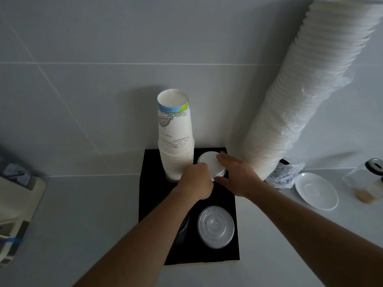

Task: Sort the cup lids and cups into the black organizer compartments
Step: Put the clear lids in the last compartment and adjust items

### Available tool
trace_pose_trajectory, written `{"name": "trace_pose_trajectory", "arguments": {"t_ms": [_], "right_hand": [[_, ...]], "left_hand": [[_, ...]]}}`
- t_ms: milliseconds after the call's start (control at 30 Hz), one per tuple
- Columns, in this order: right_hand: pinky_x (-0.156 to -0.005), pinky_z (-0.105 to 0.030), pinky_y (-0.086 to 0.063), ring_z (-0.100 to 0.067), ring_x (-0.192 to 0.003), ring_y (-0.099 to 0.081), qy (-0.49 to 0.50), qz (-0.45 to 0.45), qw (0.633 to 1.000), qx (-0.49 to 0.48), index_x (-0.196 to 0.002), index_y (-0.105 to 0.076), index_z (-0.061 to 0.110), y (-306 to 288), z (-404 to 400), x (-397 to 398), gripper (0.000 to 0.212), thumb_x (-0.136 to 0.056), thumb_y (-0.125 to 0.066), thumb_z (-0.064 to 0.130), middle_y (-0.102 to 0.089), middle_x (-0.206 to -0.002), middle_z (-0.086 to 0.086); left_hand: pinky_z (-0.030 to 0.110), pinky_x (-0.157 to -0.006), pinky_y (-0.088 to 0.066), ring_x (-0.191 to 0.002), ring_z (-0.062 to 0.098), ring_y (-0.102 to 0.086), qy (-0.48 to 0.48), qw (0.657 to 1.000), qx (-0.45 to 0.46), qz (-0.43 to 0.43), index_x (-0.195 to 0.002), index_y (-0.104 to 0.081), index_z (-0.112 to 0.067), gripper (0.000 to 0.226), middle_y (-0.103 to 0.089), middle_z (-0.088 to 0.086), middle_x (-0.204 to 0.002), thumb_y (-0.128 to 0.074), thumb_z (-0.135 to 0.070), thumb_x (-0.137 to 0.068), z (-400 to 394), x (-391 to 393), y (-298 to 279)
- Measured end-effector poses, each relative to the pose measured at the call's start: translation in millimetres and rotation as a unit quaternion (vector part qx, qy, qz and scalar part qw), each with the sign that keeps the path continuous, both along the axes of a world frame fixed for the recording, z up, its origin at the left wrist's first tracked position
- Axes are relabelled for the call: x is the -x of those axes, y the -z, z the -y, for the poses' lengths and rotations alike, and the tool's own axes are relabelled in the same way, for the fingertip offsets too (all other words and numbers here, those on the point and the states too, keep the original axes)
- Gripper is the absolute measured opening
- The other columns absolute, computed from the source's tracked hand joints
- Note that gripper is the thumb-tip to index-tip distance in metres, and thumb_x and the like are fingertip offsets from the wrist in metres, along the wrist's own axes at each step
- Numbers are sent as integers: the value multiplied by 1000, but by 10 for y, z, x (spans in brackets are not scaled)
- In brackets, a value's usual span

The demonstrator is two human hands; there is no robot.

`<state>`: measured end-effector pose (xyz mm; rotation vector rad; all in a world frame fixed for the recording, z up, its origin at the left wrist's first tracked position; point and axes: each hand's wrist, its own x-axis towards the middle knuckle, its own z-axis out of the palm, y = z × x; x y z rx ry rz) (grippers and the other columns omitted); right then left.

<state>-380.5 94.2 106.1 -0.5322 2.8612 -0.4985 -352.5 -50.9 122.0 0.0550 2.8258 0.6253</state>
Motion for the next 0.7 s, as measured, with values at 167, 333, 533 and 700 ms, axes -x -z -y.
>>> {"name": "trace_pose_trajectory", "arguments": {"t_ms": [167,333,533,700], "right_hand": [[-98,-38,-48,-27,-129,-52,-4,-27,1000,-7,-138,-48,9,57,-22,36,61,-85,-70,32,-45,-151,-3],[-102,-38,-47,-24,-132,-51,-6,-58,998,-4,-129,-59,4,115,-38,8,51,-87,-67,33,-46,-152,-4],[-95,-39,-50,-29,-127,-56,8,-72,997,21,-118,-64,0,192,-23,-51,42,-85,-70,25,-52,-146,-10],[-100,-40,-47,-32,-126,-54,5,-59,998,2,-125,-60,4,152,-27,-25,46,-88,-66,30,-48,-150,-7]], "left_hand": [[35,-85,-44,-112,35,-57,8,1000,20,3,-112,-54,2,28,-59,21,-122,-52,-10,-86,-43,35,57],[34,-87,-46,-114,34,-57,1,999,34,-4,-116,-55,2,30,-61,20,-123,-50,-9,-88,-74,108,35],[33,-86,-46,-112,35,-58,9,999,42,9,-115,-55,3,30,-60,21,-122,-50,-8,-87,-45,132,28],[33,-88,-45,-113,35,-58,12,999,42,12,-117,-54,3,33,-59,20,-123,-52,-11,-87,-30,117,6]]}}
